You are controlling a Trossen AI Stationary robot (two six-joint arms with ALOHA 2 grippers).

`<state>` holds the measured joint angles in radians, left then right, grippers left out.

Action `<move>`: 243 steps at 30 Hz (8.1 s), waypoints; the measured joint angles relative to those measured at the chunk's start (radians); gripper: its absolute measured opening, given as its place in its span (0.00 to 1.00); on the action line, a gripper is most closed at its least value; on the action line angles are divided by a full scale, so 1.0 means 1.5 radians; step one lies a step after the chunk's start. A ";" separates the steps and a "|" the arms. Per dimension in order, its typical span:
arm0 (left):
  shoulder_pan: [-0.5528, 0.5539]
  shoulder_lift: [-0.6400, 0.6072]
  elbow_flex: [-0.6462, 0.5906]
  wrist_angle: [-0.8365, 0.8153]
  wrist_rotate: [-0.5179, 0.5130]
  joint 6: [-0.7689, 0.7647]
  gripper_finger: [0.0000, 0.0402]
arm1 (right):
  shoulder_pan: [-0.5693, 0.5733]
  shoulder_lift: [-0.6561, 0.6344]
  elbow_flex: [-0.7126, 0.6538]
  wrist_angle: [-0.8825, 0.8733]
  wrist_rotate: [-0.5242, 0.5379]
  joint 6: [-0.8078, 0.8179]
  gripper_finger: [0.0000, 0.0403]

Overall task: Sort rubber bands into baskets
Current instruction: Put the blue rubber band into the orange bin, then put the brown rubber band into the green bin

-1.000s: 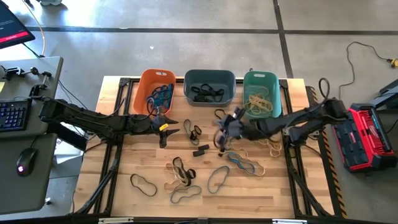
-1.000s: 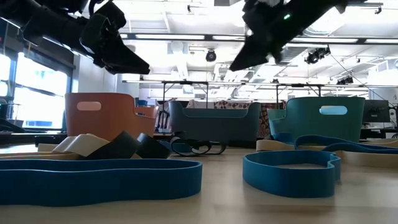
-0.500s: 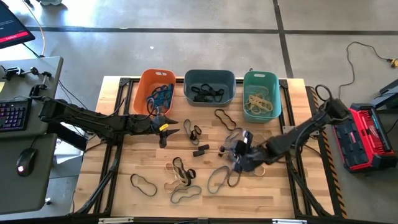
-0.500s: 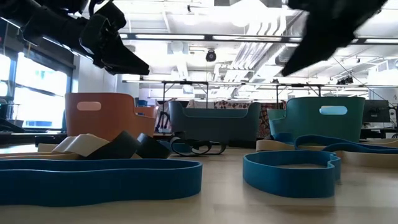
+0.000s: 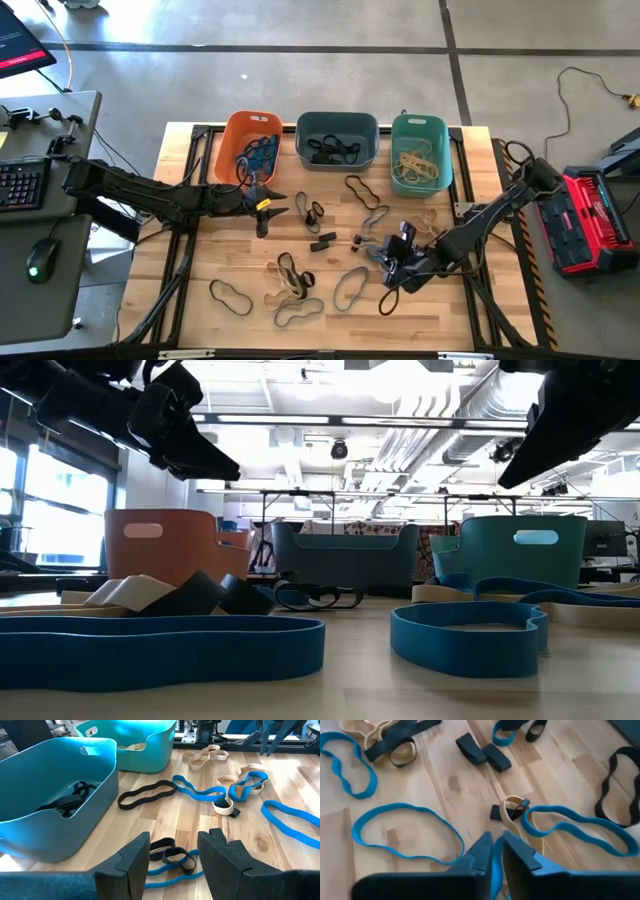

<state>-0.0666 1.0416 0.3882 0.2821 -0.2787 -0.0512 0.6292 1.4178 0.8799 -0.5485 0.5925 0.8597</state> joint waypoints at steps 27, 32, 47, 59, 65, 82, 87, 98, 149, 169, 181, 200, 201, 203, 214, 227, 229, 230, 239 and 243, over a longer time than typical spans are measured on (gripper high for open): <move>0.000 0.000 0.000 -0.001 0.000 -0.018 0.39 | -0.143 0.081 0.000 -0.027 -0.077 -0.175 0.37; 0.000 0.000 0.000 -0.001 0.000 -0.018 0.39 | -0.163 0.123 0.000 0.005 -0.088 -0.230 0.37; 0.000 0.000 0.000 -0.001 0.000 -0.017 0.39 | -0.221 0.152 0.000 0.036 -0.159 -0.331 0.22; 0.000 0.000 0.000 -0.001 0.009 -0.016 0.39 | -0.231 0.152 0.013 0.039 -0.213 -0.337 0.03; 0.000 0.000 0.000 -0.001 0.010 -0.016 0.39 | -0.226 0.152 0.064 0.037 -0.213 -0.374 0.00; -0.010 0.022 0.000 0.021 0.151 0.045 0.39 | -0.243 0.151 0.151 0.213 -0.119 -0.487 0.00; -0.041 0.099 0.000 0.136 0.145 0.100 0.39 | -0.245 0.151 0.151 0.290 -0.121 -0.514 0.00; -0.076 0.246 0.063 0.250 0.012 0.147 0.40 | -0.245 0.151 0.151 0.336 -0.122 -0.532 0.00; 0.028 -0.038 0.132 -0.120 -0.281 0.146 0.00 | -0.199 0.151 0.151 0.333 0.037 -0.573 0.42; 0.362 -0.075 0.133 -0.372 -0.173 0.059 0.00 | -0.212 0.151 0.151 0.318 0.034 -0.555 0.41; 0.519 0.056 0.133 -0.238 -0.056 0.093 0.05 | -0.214 0.151 0.149 0.319 0.030 -0.554 0.41; 0.525 0.102 0.133 -0.169 -0.031 0.106 0.37 | -0.218 0.151 0.144 0.308 0.031 -0.543 0.41; 0.519 0.091 0.133 -0.172 -0.026 0.106 0.40 | -0.218 0.151 0.144 0.308 0.031 -0.543 0.41; 0.503 0.066 0.133 -0.181 0.008 0.106 0.44 | -0.218 0.151 0.144 0.307 0.031 -0.543 0.41; 0.260 -0.051 0.132 -0.311 0.232 0.121 0.49 | -0.218 0.151 0.144 0.304 0.031 -0.543 0.41; -0.101 -0.009 0.132 -0.370 0.204 0.100 0.49 | -0.218 0.151 0.144 0.303 0.021 -0.542 0.41; -0.136 0.010 0.132 -0.371 0.178 0.080 0.49 | -0.218 0.151 0.144 0.303 0.021 -0.542 0.41; -0.150 0.020 0.132 -0.370 0.167 0.070 0.49 | -0.218 0.151 0.144 0.303 0.020 -0.542 0.41; -0.221 0.139 0.132 -0.361 0.128 -0.040 0.49 | -0.218 0.151 0.144 0.303 0.015 -0.530 0.41; -0.230 0.196 0.132 -0.356 0.128 -0.083 0.49 | -0.218 0.151 0.144 0.303 0.003 -0.526 0.41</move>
<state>-0.4115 1.3353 0.5865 -0.2517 -0.0867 -0.1761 0.3016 1.6444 1.0962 -0.0933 0.5976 0.0708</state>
